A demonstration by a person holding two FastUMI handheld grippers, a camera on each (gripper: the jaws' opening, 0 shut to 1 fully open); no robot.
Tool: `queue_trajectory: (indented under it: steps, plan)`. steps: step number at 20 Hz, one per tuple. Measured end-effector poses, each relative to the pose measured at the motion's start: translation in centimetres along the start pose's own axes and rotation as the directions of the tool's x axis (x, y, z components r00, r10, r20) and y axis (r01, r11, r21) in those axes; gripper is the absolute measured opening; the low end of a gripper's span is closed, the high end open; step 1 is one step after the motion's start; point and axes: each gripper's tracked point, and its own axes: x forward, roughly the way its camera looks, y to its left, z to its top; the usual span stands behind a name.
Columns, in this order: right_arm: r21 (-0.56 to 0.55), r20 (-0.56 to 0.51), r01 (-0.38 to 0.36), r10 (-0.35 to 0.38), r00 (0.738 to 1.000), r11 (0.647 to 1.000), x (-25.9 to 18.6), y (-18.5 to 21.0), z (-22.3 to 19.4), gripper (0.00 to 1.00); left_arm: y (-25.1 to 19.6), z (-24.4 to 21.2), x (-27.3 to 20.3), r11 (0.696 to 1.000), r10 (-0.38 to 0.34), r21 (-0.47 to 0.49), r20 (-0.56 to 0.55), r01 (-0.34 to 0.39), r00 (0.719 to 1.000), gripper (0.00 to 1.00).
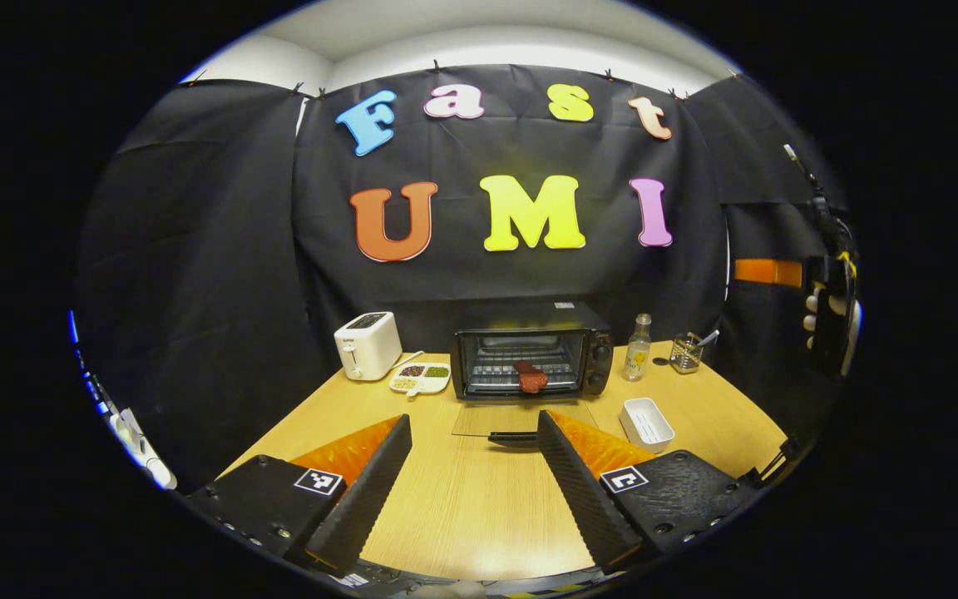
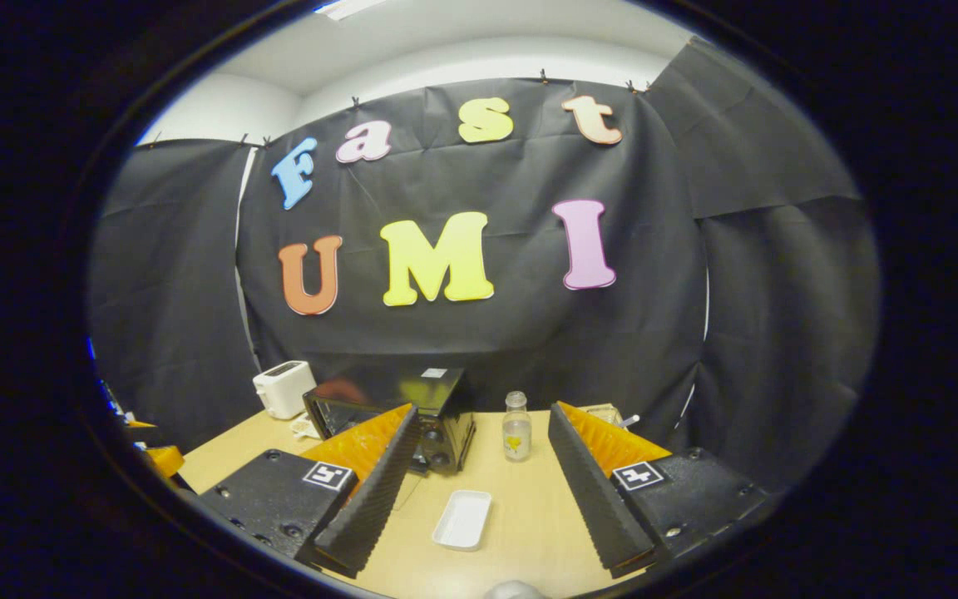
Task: Open the electric oven with the left hand, put the food in, and close the electric oven.
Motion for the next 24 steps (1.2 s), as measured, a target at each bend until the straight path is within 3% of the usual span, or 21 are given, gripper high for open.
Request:
queue_trajectory:
  steps: [3, 6, 8, 11, 14, 18, 24]
  plan:
    - [-0.053, -0.032, -0.061, 0.059, 0.998, 0.997, 0.8, -2.8, 0.0, 0.99, -3.0, -2.6, 3.0, 1.000, 0.021, -0.021, -0.075, -0.023, 0.997, 0.97]
    - [-0.061, -0.065, -0.090, 0.086, 0.994, 0.994, 0.9, -4.3, -0.3, 0.96, -5.0, -4.5, 5.2, 0.999, 0.026, 0.036, -0.105, -0.022, 0.994, 0.97]
    - [-0.055, -0.064, -0.089, 0.086, 0.994, 0.994, 0.6, -4.8, 0.0, 0.99, -6.1, -6.6, 6.9, 1.000, 0.000, 0.024, -0.149, 0.003, 0.989, 0.97]
    - [-0.069, -0.083, -0.051, 0.046, 0.995, 0.996, 0.6, -5.5, -0.6, 0.96, -6.9, -9.2, 9.4, 0.999, -0.035, -0.003, -0.205, 0.035, 0.978, 0.97]
    - [-0.078, -0.107, 0.004, -0.013, 0.994, 0.997, 0.3, -5.1, -0.5, 0.99, -7.5, -11.0, 12.4, 0.994, -0.097, 0.032, -0.221, 0.106, 0.970, 0.97]
    - [-0.109, -0.126, 0.084, -0.098, 0.987, 0.990, -0.1, -3.5, -0.1, 0.99, -8.6, -14.2, 16.3, 0.980, -0.198, -0.018, -0.262, 0.200, 0.945, 0.97]
    - [-0.139, -0.135, 0.187, -0.206, 0.969, 0.972, -1.9, -2.7, -0.3, 0.99, -8.6, -17.0, 19.7, 0.967, -0.252, -0.036, -0.302, 0.253, 0.920, 0.97]
